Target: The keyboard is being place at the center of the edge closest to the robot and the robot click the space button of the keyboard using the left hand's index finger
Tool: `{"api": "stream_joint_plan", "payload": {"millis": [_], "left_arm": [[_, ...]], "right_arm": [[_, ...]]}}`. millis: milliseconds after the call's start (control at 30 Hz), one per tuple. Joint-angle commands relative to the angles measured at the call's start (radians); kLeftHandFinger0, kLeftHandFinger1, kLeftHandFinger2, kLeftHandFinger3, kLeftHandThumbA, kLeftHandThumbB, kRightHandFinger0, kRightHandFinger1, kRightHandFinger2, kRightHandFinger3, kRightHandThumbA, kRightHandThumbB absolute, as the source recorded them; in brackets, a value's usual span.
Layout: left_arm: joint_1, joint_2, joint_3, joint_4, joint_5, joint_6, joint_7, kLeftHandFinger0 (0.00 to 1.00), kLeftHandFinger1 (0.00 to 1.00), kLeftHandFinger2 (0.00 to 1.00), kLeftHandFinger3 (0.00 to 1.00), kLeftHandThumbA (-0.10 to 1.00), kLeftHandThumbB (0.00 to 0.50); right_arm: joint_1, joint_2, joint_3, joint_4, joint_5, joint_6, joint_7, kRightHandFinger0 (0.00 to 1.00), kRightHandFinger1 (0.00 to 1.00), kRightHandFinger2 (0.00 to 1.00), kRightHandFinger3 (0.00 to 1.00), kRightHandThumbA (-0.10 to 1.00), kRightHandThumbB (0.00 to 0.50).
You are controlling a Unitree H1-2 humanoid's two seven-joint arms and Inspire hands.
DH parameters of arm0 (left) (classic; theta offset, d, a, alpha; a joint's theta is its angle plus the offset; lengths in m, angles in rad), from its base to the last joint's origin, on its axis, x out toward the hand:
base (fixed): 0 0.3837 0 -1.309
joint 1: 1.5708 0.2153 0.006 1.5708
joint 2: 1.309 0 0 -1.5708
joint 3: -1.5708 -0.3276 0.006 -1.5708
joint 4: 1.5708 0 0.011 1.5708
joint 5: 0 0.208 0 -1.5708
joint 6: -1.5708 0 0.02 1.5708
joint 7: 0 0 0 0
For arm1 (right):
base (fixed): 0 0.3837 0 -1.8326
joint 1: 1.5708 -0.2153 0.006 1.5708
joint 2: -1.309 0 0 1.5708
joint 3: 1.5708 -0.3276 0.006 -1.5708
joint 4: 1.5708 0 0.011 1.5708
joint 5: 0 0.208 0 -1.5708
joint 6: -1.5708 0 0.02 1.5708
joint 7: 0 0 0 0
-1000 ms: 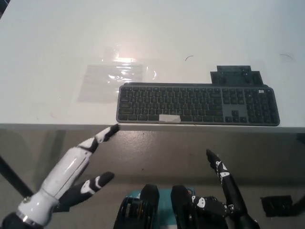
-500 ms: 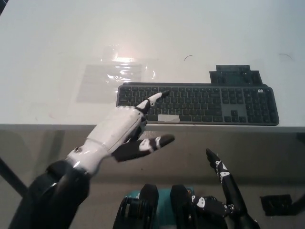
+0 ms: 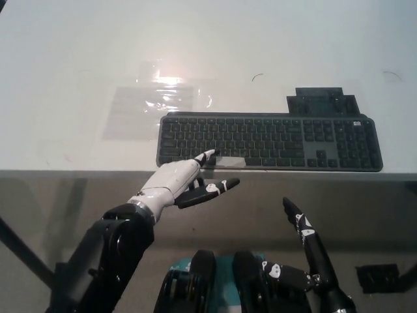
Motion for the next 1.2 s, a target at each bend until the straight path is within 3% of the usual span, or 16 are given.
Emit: {"api": "stream_joint_plan", "payload": {"millis": [0,200,333,667,900,1067,1167], "left_arm": [[-0.035,-0.007,-0.008,0.008,0.028,-0.031,0.070,0.09,0.35,0.40,1.00,1.00,0.366],[-0.027,-0.009,-0.024,0.001,0.036,-0.027,0.063,0.08,0.34,0.39,1.00,1.00,0.382],[-0.026,-0.011,-0.036,-0.010,0.050,-0.013,0.054,0.12,0.35,0.41,1.00,1.00,0.398],[-0.016,-0.028,-0.055,-0.049,0.051,-0.006,0.050,0.05,0.31,0.36,1.00,1.00,0.397],[-0.037,-0.032,-0.060,0.053,0.052,-0.017,0.066,0.07,0.33,0.38,1.00,1.00,0.404],[-0.075,-0.030,-0.059,0.198,0.051,-0.013,0.082,0.18,0.41,0.45,1.00,1.00,0.357],[-0.096,-0.030,-0.064,0.350,0.047,-0.063,0.143,0.11,0.34,0.32,1.00,1.00,0.355]], "right_arm": [[-0.022,0.000,-0.003,-0.027,-0.017,-0.056,-0.014,1.00,1.00,1.00,1.00,1.00,0.324],[-0.020,0.003,-0.006,-0.024,-0.013,-0.054,-0.014,1.00,1.00,1.00,1.00,1.00,0.339],[-0.019,0.002,-0.005,-0.024,-0.018,-0.057,-0.016,1.00,1.00,1.00,1.00,1.00,0.305],[-0.018,0.001,-0.007,-0.021,-0.027,-0.059,-0.017,1.00,1.00,1.00,1.00,1.00,0.300],[-0.014,-0.001,-0.007,-0.024,-0.018,-0.057,-0.009,1.00,1.00,1.00,1.00,1.00,0.294],[-0.016,0.002,-0.005,-0.023,-0.022,-0.056,-0.012,1.00,1.00,1.00,1.00,1.00,0.289],[-0.022,0.000,-0.006,-0.025,-0.023,-0.053,-0.010,1.00,1.00,1.00,1.00,1.00,0.288]]}}
